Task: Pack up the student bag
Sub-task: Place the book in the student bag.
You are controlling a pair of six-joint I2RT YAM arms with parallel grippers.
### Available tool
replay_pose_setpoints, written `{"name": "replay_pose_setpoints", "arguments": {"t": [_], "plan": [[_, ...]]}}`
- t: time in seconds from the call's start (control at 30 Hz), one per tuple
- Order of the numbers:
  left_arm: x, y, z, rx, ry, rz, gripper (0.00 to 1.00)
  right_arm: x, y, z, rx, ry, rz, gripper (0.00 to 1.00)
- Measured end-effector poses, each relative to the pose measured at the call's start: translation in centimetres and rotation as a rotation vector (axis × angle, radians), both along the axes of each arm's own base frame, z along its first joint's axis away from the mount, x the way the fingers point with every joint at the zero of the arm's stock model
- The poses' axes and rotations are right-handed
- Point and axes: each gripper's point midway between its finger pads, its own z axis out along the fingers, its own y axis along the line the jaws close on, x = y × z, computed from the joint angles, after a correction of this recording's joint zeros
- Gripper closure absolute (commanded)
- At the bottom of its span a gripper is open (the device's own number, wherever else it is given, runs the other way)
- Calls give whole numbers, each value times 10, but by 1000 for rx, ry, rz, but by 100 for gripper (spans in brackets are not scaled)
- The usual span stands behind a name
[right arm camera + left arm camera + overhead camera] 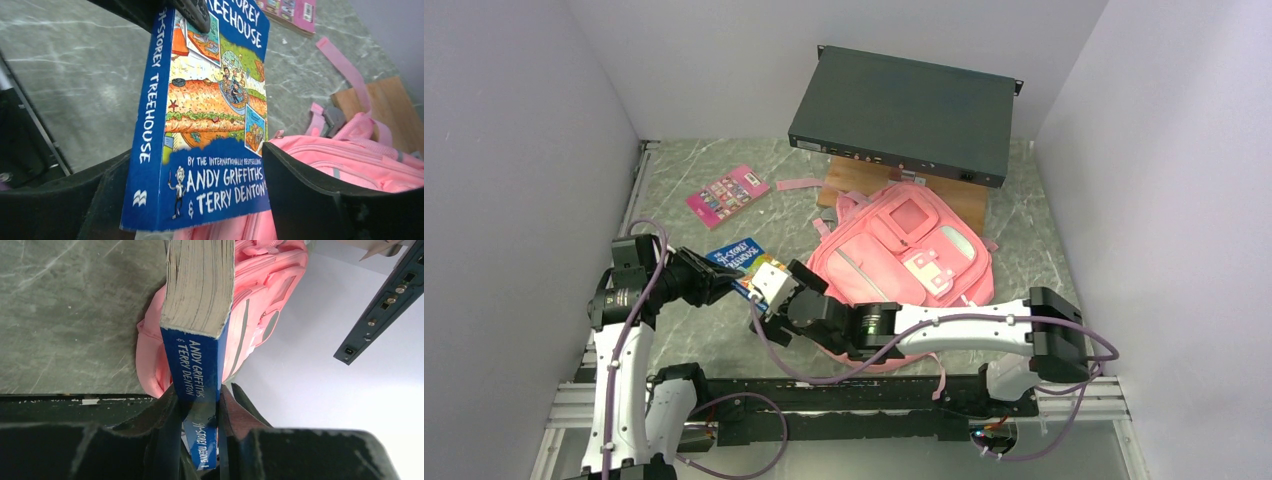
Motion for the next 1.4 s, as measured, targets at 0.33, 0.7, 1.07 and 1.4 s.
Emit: {"name": "replay_pose_setpoints", "arguments": {"t": [0.33,0.7,1.07,1.4], "plan": [[-1,0,15,-23,-42,48,94,-1,11,-6,-21,-118,-32,100],[12,-20,71,-79,-384,-142,9,17,-31,22,45,-54,-81,100],[-3,-27,134,263,-948,-427,0,39,-133,72,313,381,-11,100],[-23,-69,105,210,-1093,-805,0,-34,-150,93,461,769,416,100]]}}
